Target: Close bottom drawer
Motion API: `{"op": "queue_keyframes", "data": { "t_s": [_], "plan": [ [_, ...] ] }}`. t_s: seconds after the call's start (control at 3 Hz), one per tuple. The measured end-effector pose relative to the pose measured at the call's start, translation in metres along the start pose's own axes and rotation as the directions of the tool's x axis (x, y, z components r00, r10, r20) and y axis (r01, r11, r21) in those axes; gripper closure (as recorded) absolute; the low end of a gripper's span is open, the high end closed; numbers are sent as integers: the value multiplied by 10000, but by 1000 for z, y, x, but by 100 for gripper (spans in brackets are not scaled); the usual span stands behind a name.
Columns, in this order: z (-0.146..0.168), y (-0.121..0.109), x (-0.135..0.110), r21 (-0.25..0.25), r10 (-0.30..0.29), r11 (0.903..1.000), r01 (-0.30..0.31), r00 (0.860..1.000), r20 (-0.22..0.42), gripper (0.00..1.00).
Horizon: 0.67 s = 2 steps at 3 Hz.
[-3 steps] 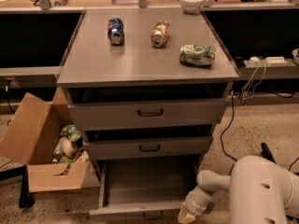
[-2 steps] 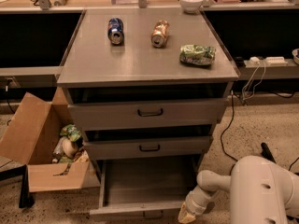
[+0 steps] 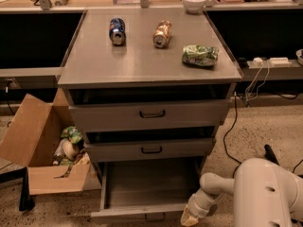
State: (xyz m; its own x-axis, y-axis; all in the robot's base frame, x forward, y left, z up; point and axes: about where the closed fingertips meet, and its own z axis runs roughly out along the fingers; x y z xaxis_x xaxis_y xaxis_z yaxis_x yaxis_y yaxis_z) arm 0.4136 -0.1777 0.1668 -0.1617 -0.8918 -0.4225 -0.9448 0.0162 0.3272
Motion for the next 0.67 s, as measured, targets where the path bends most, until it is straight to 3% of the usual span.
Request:
{"op": "queue_keyframes", "data": {
  "t_s": [0.67],
  "plan": [
    [0,0,0,-1,0,10000,0,10000,0,37]
  ]
}}
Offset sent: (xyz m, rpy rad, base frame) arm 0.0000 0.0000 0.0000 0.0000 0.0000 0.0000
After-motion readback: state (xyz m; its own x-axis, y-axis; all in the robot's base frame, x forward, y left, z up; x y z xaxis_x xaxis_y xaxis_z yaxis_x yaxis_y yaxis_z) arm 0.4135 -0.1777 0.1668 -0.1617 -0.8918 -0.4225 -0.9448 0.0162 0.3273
